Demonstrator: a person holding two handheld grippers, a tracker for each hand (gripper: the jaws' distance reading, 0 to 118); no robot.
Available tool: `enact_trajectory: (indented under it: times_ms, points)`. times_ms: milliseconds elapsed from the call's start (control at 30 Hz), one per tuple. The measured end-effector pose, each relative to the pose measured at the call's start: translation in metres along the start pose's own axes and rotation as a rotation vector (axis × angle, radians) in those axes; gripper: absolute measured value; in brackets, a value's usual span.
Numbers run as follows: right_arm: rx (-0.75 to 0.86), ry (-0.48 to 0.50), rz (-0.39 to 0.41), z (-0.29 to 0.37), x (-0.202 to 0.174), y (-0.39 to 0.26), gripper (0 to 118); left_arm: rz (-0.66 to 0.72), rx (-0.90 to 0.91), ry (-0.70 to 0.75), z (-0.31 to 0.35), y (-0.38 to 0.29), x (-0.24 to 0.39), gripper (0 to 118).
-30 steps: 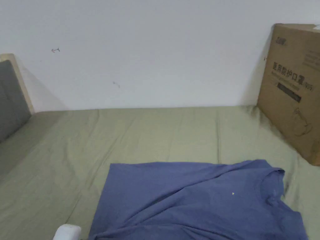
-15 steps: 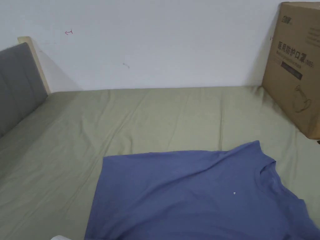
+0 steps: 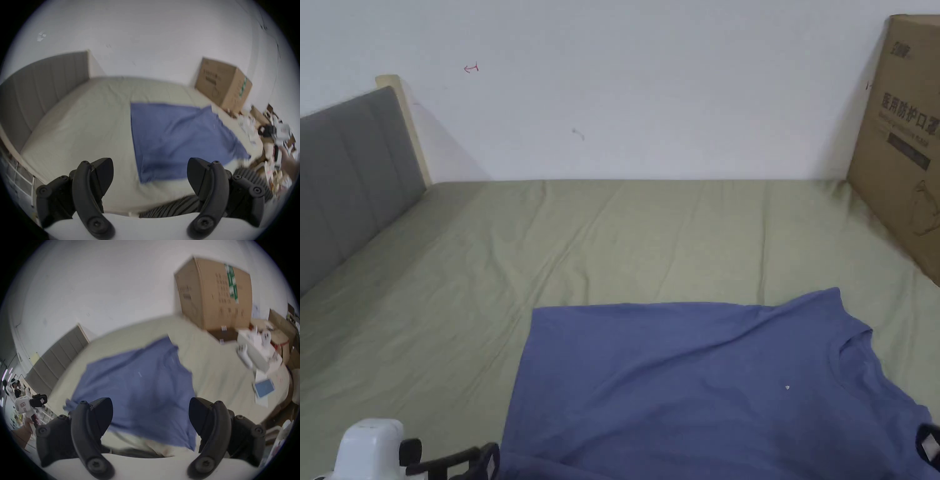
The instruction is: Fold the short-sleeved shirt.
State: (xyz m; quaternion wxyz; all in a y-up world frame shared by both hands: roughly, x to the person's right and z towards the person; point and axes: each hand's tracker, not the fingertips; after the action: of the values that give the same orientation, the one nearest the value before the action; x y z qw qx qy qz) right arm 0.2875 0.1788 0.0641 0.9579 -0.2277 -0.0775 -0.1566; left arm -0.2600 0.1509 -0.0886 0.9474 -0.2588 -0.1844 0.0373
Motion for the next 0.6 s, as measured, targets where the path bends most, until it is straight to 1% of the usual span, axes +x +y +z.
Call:
enact_trajectory:
  times_ms: [67, 100, 133, 167, 200, 233, 267, 300, 333, 367, 433, 467, 500, 533, 567, 600]
  points:
    - [0.159, 0.053, -0.016, 0.007, -0.014, -0.004, 97, 0.047, 0.134, 0.001, 0.012, 0.001, 0.018, 96]
    - [0.233, 0.081, -0.022, 0.011, -0.022, -0.005, 93, 0.073, 0.210, -0.007, 0.018, 0.002, 0.027, 89]
    - [0.281, 0.092, -0.025, 0.013, -0.028, -0.007, 70, 0.088, 0.249, -0.027, 0.022, 0.003, 0.033, 57]
    - [0.298, 0.094, -0.015, 0.011, -0.037, -0.006, 29, 0.083, 0.265, -0.006, 0.021, 0.006, 0.044, 18]
    - [0.274, 0.015, 0.033, 0.008, -0.046, -0.006, 0, 0.045, 0.268, 0.074, 0.022, 0.008, 0.054, 0]
    - [0.286, 0.019, 0.011, 0.007, -0.050, -0.008, 0, 0.047, 0.262, 0.037, 0.021, 0.011, 0.058, 0]
    - [0.259, 0.100, -0.009, 0.004, -0.049, -0.006, 0, 0.061, 0.239, -0.058, 0.019, 0.016, 0.056, 0]
    - [0.231, 0.134, -0.019, 0.001, -0.049, -0.005, 0, 0.077, 0.201, -0.095, 0.014, 0.022, 0.056, 0]
    - [0.225, 0.110, -0.011, -0.003, -0.049, 0.000, 0, 0.084, 0.138, -0.094, 0.010, 0.027, 0.053, 0]
    - [0.218, 0.097, 0.006, -0.003, -0.049, -0.001, 0, 0.102, 0.020, -0.066, 0.001, 0.033, 0.048, 0]
    - [0.201, 0.099, 0.022, -0.002, -0.046, -0.003, 0, 0.158, -0.293, -0.016, -0.032, 0.037, 0.031, 0]
    - [0.189, 0.104, 0.025, 0.001, -0.048, 0.000, 0, 0.210, -0.472, 0.033, -0.050, 0.029, 0.019, 1]
    - [0.170, 0.109, 0.023, 0.000, -0.045, -0.002, 0, 0.264, -0.561, 0.018, -0.065, 0.016, 0.006, 1]
    - [0.149, 0.114, 0.020, -0.002, -0.042, -0.003, 0, 0.295, -0.587, -0.015, -0.074, 0.004, -0.004, 1]
    - [0.127, 0.113, 0.016, -0.003, -0.038, -0.005, 0, 0.285, -0.584, -0.005, -0.089, -0.004, -0.008, 8]
    - [0.107, 0.108, 0.015, -0.004, -0.035, -0.007, 0, 0.276, -0.583, 0.042, -0.098, -0.011, -0.011, 37]
